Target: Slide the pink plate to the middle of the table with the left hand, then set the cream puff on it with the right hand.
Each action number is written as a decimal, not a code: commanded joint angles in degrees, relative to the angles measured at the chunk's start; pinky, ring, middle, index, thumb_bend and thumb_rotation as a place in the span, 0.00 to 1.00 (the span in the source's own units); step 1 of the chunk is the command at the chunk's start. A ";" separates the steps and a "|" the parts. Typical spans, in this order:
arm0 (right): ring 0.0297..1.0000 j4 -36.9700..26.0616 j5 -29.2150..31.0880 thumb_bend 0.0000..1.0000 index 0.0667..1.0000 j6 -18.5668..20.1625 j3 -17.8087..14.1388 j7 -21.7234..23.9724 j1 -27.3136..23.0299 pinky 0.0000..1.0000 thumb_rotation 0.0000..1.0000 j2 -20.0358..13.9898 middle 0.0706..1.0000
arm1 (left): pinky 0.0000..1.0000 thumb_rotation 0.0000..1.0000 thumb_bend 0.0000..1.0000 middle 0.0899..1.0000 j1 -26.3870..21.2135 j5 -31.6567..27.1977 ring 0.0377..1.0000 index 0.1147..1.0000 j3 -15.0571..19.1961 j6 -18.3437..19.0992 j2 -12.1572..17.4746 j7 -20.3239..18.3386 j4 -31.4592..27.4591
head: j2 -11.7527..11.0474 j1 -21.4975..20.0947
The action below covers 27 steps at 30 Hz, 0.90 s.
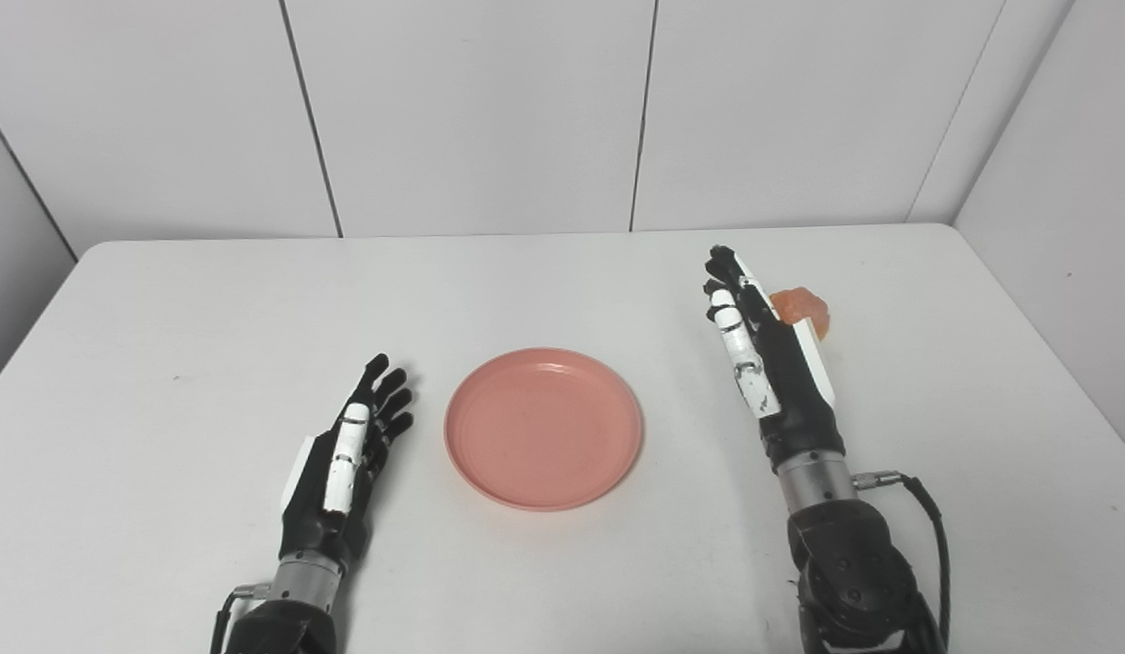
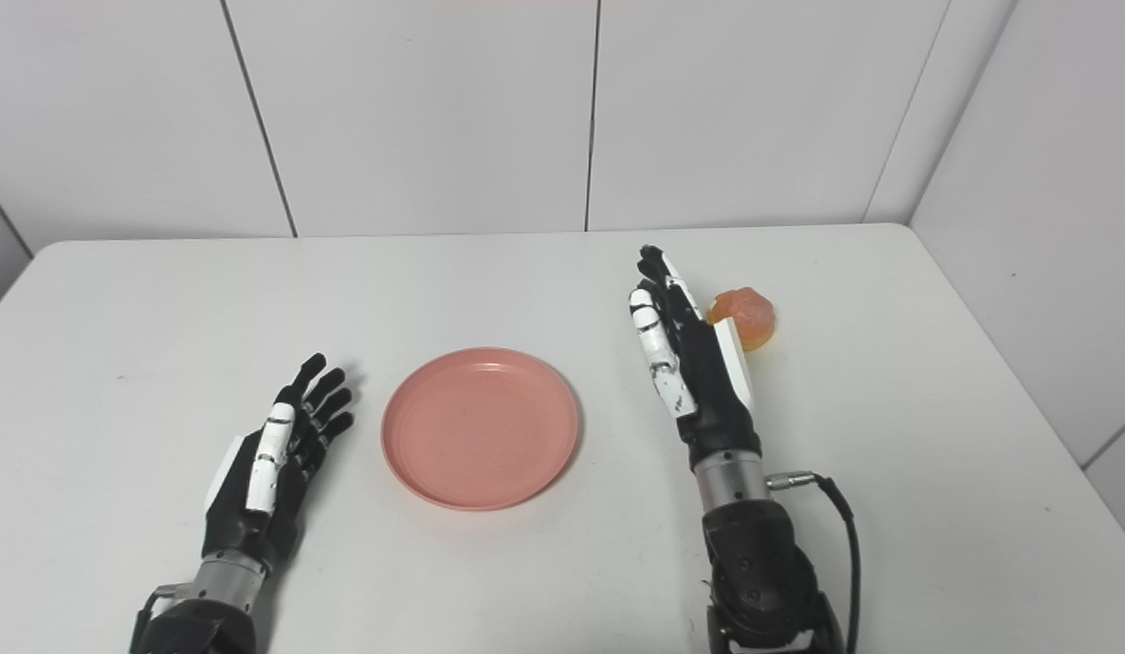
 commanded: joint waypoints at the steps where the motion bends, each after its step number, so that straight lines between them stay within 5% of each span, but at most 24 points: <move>1: 0.90 -2.54 -0.70 0.45 0.92 1.07 -0.15 0.60 -2.78 0.83 0.97 -0.71 0.92 | 0.96 1.00 0.54 0.94 -0.11 -0.11 0.94 0.93 0.08 -3.44 0.67 -0.96 1.81 | -0.07 0.06; 14: 0.83 -2.36 -7.63 0.45 0.90 3.32 -0.41 2.36 -7.80 0.73 0.88 -7.20 0.90 | 1.00 1.00 0.51 0.95 2.22 -0.11 0.95 0.93 0.43 -10.85 2.19 -2.07 8.14 | -2.77 -4.72; 19: 0.84 0.27 -11.23 0.50 0.89 2.82 -0.88 2.43 -9.83 0.69 0.89 -10.60 0.89 | 0.99 1.00 0.49 0.94 2.95 0.73 0.94 0.93 0.46 -11.76 2.31 -1.40 8.33 | -4.16 -5.79; 24: 0.88 2.06 -14.30 0.61 0.89 4.12 -0.83 3.32 -11.37 0.80 0.87 -13.37 0.90 | 0.99 1.00 0.45 0.95 3.43 -0.49 0.94 0.93 0.67 -11.08 2.41 -1.97 8.18 | -4.81 -6.84; 27: 0.83 3.46 -16.59 0.72 0.88 4.70 -0.84 3.10 -12.34 0.71 0.82 -14.61 0.88 | 0.99 1.00 0.45 0.94 3.57 -0.51 0.94 0.93 0.75 -10.76 2.51 -1.88 8.38 | -5.21 -7.04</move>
